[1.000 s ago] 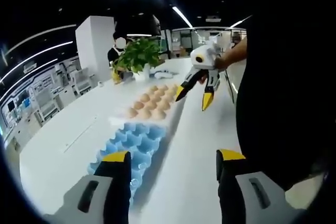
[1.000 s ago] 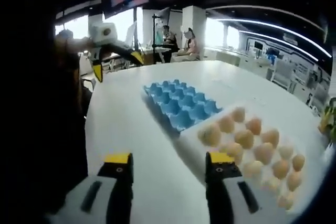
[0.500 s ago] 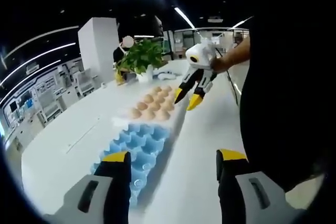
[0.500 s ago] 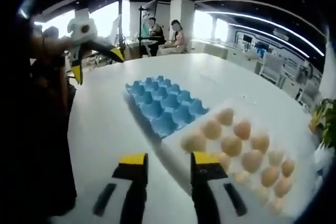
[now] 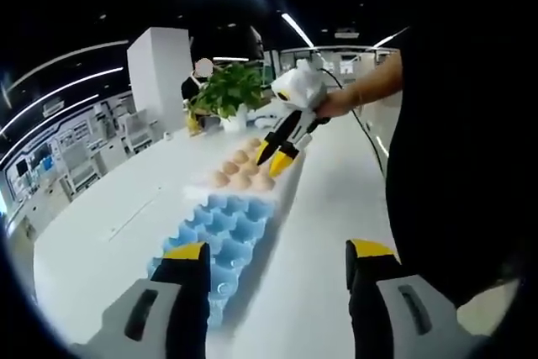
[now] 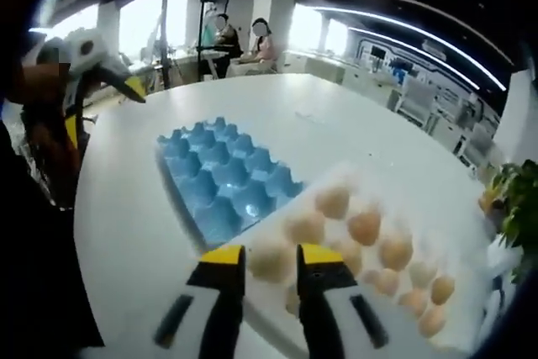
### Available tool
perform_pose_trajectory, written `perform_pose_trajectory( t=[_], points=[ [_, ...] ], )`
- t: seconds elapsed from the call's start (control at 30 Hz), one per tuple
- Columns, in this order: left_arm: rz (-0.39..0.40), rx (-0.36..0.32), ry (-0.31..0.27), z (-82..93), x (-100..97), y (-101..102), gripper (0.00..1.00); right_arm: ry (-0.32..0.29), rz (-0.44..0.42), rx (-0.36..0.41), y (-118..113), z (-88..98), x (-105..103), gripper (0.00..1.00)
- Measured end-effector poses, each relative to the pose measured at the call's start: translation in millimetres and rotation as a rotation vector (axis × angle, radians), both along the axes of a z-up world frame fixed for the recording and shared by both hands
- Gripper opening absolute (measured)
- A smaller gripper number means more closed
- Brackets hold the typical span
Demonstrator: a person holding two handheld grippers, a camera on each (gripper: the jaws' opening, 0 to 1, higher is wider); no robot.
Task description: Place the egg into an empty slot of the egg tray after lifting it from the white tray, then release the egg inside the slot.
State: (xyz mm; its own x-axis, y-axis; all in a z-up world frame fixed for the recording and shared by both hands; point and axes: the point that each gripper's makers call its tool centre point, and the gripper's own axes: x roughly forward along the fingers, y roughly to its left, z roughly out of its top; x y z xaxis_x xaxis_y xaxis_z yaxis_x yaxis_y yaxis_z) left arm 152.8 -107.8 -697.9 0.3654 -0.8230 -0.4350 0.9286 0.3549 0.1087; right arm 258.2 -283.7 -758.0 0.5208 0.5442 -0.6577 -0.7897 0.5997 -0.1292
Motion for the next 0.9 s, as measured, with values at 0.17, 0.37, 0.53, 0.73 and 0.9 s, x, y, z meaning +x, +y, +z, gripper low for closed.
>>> perform_pose_trajectory(
  t=[0.17,0.37,0.53,0.73,0.9],
  points=[
    [0.005,-0.001,0.005,-0.4,-1.3,7.4,0.66,0.058,0.024,-0.067,0.6,-14.5,-0.7,0.22],
    [0.017,0.001,0.015,-2.3,-1.6,14.9,0.65,0.092,0.071,-0.146,2.3,-22.0,2.8,0.23],
    [0.022,-0.002,0.014,-2.3,-0.6,18.3,0.65,0.106,0.149,-0.276,3.4,-30.1,1.3,0.25],
    [0.024,-0.004,0.021,-4.3,0.7,19.9,0.64,0.209,0.250,-0.358,4.4,-36.3,1.8,0.27],
    [0.027,-0.002,0.025,-5.9,1.6,20.9,0.63,0.242,0.339,-0.452,7.6,-39.5,1.1,0.27]
  ],
)
